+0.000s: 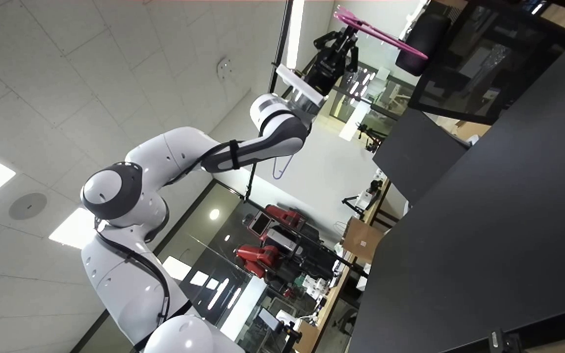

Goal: Hang the pink coat hanger on the rod

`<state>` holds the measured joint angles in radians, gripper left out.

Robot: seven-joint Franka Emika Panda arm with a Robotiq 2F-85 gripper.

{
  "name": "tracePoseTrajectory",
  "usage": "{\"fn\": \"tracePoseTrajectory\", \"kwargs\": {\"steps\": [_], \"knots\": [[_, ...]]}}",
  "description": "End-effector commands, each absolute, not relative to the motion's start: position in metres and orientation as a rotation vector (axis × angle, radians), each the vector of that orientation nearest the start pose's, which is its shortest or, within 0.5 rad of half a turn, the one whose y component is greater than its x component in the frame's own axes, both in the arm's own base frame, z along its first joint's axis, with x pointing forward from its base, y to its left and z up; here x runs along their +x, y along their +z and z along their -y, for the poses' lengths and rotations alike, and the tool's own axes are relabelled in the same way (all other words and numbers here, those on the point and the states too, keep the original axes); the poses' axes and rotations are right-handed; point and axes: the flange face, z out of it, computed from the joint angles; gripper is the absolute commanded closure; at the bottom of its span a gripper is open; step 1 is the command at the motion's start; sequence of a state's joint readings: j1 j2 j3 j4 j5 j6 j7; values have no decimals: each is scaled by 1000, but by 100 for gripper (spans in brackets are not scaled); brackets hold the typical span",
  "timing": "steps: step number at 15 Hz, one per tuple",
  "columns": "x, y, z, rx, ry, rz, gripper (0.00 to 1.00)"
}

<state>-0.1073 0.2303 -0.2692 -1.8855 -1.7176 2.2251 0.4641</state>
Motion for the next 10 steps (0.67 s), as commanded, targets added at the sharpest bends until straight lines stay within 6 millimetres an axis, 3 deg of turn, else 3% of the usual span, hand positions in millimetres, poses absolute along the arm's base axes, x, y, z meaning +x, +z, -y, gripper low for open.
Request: {"fn": "tracePoseTrajectory", "kwargs": {"steps": [1,10], "knots": [[587,453,243,1570,208,-162,98],[603,488,206,1249,339,127,98]]}}
